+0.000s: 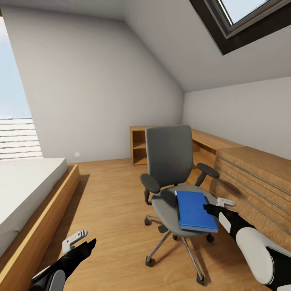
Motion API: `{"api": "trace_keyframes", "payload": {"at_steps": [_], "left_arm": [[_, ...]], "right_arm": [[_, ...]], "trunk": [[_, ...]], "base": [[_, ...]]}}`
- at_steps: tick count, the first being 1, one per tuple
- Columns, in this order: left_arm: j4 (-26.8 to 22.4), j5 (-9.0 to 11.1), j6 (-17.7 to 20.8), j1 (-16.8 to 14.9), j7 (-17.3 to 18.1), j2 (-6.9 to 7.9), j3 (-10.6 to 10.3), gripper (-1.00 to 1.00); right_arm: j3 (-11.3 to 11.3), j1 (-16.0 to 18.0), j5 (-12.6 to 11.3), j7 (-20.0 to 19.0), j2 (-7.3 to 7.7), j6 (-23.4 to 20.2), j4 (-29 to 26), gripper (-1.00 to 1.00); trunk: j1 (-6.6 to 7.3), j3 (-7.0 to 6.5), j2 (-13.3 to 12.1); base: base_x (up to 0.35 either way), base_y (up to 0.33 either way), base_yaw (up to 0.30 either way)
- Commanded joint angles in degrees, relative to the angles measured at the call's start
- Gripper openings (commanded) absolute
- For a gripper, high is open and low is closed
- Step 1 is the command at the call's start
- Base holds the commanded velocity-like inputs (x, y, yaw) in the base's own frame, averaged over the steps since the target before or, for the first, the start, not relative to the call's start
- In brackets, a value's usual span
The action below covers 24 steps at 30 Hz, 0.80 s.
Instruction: In the bedroom, organize the workspace by keeping the computer under the desk, ensuring the monitor is on the desk, placing the keyboard on the desk next to the monitor, placing the mouse on the desk next to the keyboard, moving the folder from the swivel chair onto the desk next to the mouse, stacking the notebook on top of the folder with the pen on top of the notebook, and positioning the swivel chair next to the desk.
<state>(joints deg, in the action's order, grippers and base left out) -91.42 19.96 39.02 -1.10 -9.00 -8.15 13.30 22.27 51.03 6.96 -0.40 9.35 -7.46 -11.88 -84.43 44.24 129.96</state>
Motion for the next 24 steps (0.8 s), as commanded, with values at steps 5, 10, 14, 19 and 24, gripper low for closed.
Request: {"api": "trace_keyframes", "payload": {"at_steps": [5, 10, 14, 19, 24], "left_arm": [[-0.04, 0.61, 0.25, -0.04, -0.39, -0.04, 0.06, 1.0], [0.01, 0.61, 0.12, -0.04, -0.28, -0.04, 0.0, 1.0], [0.04, 0.59, 0.09, -0.04, -0.25, -0.05, -0.02, 1.0], [0.24, 0.37, -0.06, -0.04, -0.31, -0.11, -0.03, 1.0], [0.28, 0.35, -0.08, -0.04, -0.32, -0.11, -0.03, 1.0]], "right_arm": [[0.33, 0.03, 0.59, -0.04, -0.09, -0.23, -0.22, 1.0], [0.25, 0.03, 0.72, -0.06, -0.68, 1.78, -0.33, 1.0], [0.23, 0.03, 1.0, -0.04, -1.29, 4.75, -0.28, 1.0], [0.23, 0.03, 1.03, -0.04, -1.35, 5.06, -0.18, 1.0], [0.23, 0.03, 1.46, -0.04, -1.35, 5.08, -0.17, 1.0]], "trunk": [[0.01, 0.06, 0.03], [0.01, 0.06, 0.03], [0.01, 0.06, 0.03], [0.01, 0.06, 0.03], [0.01, 0.06, 0.03]], "base": [[0.0, 0.0, 0.0], [0.084, 0.0, 0.0], [0.251, 0.0, 0.0], [0.249, 0.0, 0.0], [0.312, 0.0, 0.0]]}}
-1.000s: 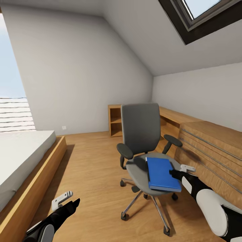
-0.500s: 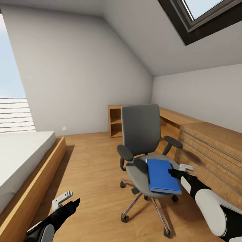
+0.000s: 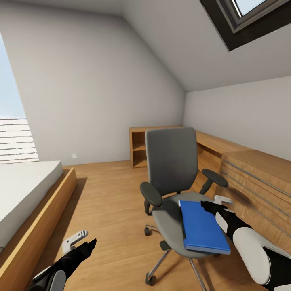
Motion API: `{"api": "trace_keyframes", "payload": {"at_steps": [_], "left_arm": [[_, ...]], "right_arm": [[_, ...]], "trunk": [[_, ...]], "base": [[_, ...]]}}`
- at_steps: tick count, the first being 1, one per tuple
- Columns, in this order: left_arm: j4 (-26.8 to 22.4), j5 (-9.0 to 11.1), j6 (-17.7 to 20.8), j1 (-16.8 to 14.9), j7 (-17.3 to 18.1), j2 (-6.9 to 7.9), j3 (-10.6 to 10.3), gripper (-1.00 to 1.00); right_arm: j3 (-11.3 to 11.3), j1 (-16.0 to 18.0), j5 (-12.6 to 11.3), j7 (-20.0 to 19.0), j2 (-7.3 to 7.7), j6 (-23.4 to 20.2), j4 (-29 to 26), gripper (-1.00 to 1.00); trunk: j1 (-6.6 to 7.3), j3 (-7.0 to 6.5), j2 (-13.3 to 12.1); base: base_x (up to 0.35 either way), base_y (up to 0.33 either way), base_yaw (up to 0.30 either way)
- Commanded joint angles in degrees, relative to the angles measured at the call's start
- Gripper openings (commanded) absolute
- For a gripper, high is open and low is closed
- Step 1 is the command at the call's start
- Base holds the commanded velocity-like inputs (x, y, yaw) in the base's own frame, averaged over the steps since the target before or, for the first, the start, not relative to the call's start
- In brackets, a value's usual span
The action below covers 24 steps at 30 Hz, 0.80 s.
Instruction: In the bedroom, organize the workspace by keeping the computer under the desk, ensuring the monitor is on the desk, placing the keyboard on the desk next to the monitor, placing the mouse on the desk next to the keyboard, moving the folder from the swivel chair onto the desk next to the mouse, stacking the notebook on top of the folder with the pen on top of the notebook, and positioning the swivel chair next to the desk.
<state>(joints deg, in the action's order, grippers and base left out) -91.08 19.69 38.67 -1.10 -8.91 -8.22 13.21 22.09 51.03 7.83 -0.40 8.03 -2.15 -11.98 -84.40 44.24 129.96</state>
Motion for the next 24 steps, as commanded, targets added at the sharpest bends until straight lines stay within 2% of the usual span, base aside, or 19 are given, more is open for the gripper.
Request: {"api": "trace_keyframes", "payload": {"at_steps": [1, 11, 24], "left_arm": [[-0.07, 0.61, 0.27, -0.04, -0.4, -0.04, 0.06, 1.0], [-0.07, 0.53, 0.24, -0.04, -0.48, -0.07, 0.04, 1.0], [-0.07, 0.52, 0.31, -0.04, -0.53, -0.04, -0.02, 1.0]], "right_arm": [[0.41, 0.04, 1.1, -0.04, -0.03, -0.22, -0.06, 1.0], [0.41, 0.04, 1.3, -0.04, 0.04, -0.22, -0.06, 1.0], [0.41, 0.04, 1.33, -0.04, 0.06, -0.22, -0.06, 1.0]], "trunk": [[-0.02, 0.06, 0.03], [-0.02, 0.06, 0.03], [-0.02, 0.06, 0.03]], "base": [[0.301, 0.0, 0.0], [0.296, 0.0, 0.0], [0.034, 0.0, 0.0]]}}
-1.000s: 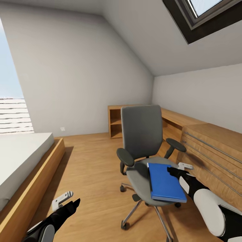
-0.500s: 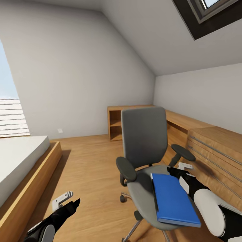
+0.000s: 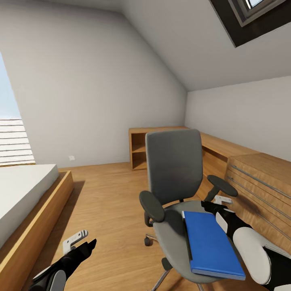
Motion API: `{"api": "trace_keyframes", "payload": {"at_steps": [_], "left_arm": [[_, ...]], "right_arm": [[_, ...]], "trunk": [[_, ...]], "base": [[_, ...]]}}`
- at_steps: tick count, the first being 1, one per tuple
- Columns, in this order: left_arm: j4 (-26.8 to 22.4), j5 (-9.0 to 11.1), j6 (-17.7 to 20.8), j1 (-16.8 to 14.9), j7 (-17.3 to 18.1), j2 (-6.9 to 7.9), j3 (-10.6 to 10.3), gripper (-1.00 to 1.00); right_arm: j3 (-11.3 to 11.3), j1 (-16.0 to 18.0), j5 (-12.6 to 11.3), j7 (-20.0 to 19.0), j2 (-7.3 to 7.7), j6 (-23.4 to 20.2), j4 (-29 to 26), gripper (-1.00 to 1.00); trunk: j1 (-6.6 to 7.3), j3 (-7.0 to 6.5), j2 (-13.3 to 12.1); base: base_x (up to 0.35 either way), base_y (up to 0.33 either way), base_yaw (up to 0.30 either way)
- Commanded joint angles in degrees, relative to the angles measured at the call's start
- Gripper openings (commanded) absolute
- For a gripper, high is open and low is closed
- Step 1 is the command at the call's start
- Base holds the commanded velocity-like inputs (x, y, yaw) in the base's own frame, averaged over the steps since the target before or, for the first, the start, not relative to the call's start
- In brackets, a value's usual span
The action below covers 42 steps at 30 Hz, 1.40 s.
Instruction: In the bedroom, organize the workspace by keeping the computer under the desk, ensuring the monitor is on the desk, placing the keyboard on the desk next to the monitor, placing the mouse on the desk next to the keyboard, moving the folder from the swivel chair onto the desk next to the mouse, stacking the notebook on top of the folder with the pen on top of the notebook, and positioning the swivel chair next to the desk.
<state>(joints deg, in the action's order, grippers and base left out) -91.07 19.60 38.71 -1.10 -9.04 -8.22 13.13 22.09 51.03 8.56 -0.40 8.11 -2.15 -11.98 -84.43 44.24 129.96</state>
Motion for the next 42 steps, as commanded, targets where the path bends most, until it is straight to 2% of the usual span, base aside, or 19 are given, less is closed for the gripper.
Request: {"api": "trace_keyframes", "payload": {"at_steps": [1, 17, 23, 25, 33, 42], "left_arm": [[-0.07, 0.61, 0.25, -0.04, -0.39, -0.04, 0.06, 1.0], [-0.07, 0.7, 0.39, -0.04, -0.34, -0.04, 0.06, 1.0], [-0.07, 0.7, 0.4, -0.04, -0.35, -0.04, 0.06, 1.0], [-0.08, 0.7, 0.4, -0.04, -0.32, -0.04, 0.06, 1.0], [-0.11, 0.7, 0.4, -0.04, -0.29, -0.04, 0.06, 1.0], [-0.09, 0.7, 0.4, -0.04, -0.28, -0.04, 0.06, 1.0]], "right_arm": [[0.41, 0.04, 0.59, -0.04, -0.03, -0.24, -0.07, 1.0], [0.34, 0.04, 0.78, 0.19, -0.02, -0.61, 0.31, 1.0], [0.16, 0.04, 0.85, 0.44, 0.08, -6.72, 0.27, 1.0], [0.15, 0.04, 0.89, 0.48, 0.11, -7.49, 0.27, 1.0], [0.13, 0.04, 0.86, 2.99, 0.07, -9.41, 0.37, 1.0], [0.14, 0.04, 0.85, 3.37, 0.12, -9.87, 0.31, 1.0]], "trunk": [[0.01, 0.06, 0.03], [0.01, 0.06, 0.03], [0.01, 0.06, 0.03], [0.01, 0.06, 0.03], [0.01, 0.06, 0.03], [0.01, 0.06, 0.03]], "base": [[0.023, 0.0, 0.0], [0.084, 0.0, 0.0], [0.001, 0.0, 0.0], [0.0, 0.0, 0.0], [0.0, 0.0, 0.0], [-0.049, 0.0, 0.0]]}}
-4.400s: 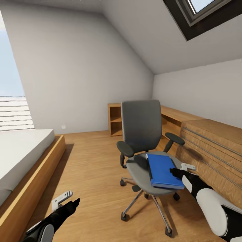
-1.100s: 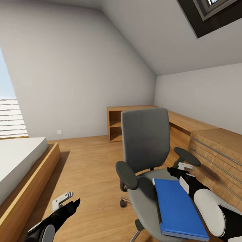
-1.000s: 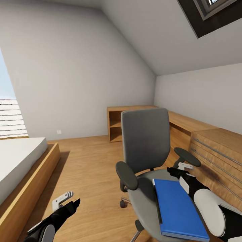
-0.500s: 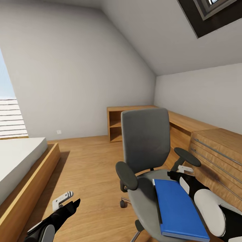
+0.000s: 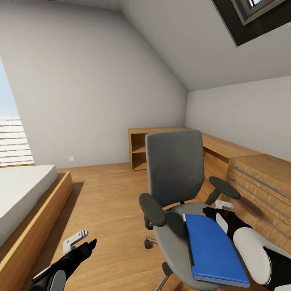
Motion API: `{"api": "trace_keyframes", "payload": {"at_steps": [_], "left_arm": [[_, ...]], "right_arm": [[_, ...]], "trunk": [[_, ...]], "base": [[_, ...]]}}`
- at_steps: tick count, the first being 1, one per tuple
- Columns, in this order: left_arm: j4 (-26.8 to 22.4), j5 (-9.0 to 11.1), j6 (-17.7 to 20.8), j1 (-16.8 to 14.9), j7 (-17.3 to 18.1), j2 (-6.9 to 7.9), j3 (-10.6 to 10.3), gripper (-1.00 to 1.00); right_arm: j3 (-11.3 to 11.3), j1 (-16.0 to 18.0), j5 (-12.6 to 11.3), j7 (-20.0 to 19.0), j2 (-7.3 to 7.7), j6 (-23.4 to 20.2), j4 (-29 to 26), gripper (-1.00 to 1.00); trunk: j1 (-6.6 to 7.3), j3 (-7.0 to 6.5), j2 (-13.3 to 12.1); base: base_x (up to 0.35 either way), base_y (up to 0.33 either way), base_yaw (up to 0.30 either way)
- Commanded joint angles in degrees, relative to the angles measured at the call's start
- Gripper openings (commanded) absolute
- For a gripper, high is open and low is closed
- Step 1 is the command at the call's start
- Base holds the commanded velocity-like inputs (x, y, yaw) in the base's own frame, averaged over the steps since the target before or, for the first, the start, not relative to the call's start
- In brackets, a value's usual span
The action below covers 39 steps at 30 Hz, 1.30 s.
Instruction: In the bedroom, organize the workspace by keeping the computer under the desk, ensuring the monitor is on the desk, placing the keyboard on the desk next to the monitor, placing the mouse on the desk next to the keyboard, moving the folder from the swivel chair onto the desk next to the mouse, stacking the notebook on top of the folder with the pen on top of the notebook, and positioning the swivel chair next to the desk.
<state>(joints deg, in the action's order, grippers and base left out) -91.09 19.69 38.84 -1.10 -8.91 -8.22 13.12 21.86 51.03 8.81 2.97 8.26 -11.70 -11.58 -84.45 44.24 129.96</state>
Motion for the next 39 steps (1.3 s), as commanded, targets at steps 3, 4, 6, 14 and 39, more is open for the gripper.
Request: {"api": "trace_keyframes", "payload": {"at_steps": [3, 4, 6, 14, 39], "left_arm": [[-0.09, 0.61, 0.27, -0.04, -0.4, -0.04, 0.06, 1.0], [-0.08, 0.61, 0.27, -0.04, -0.4, -0.04, 0.06, 1.0], [-0.07, 0.61, 0.27, -0.04, -0.4, -0.04, 0.06, 1.0], [-0.05, 0.61, 0.27, -0.04, -0.4, -0.04, 0.06, 1.0], [-0.06, 0.69, 0.27, -0.04, -0.4, -0.04, 0.06, 1.0]], "right_arm": [[0.38, 0.03, 0.59, 0.01, -0.04, -0.33, -0.1, 1.0], [0.38, 0.03, 0.59, 0.01, -0.03, -0.33, -0.1, 1.0], [0.38, 0.03, 0.59, 0.01, -0.02, -0.34, -0.11, 1.0], [0.38, 0.03, 0.59, 0.02, 0.0, -0.34, -0.11, 1.0], [0.38, 0.03, 0.59, -0.07, 0.0, -0.34, -0.37, 1.0]], "trunk": [[0.03, 0.06, 0.03], [0.03, 0.06, 0.03], [0.03, 0.06, 0.03], [0.03, 0.06, 0.03], [0.03, 0.06, 0.03]], "base": [[-0.159, 0.0, 0.0], [-0.098, 0.0, 0.0], [-0.07, 0.0, 0.0], [-0.035, 0.0, 0.0], [-0.046, 0.0, 0.0]]}}
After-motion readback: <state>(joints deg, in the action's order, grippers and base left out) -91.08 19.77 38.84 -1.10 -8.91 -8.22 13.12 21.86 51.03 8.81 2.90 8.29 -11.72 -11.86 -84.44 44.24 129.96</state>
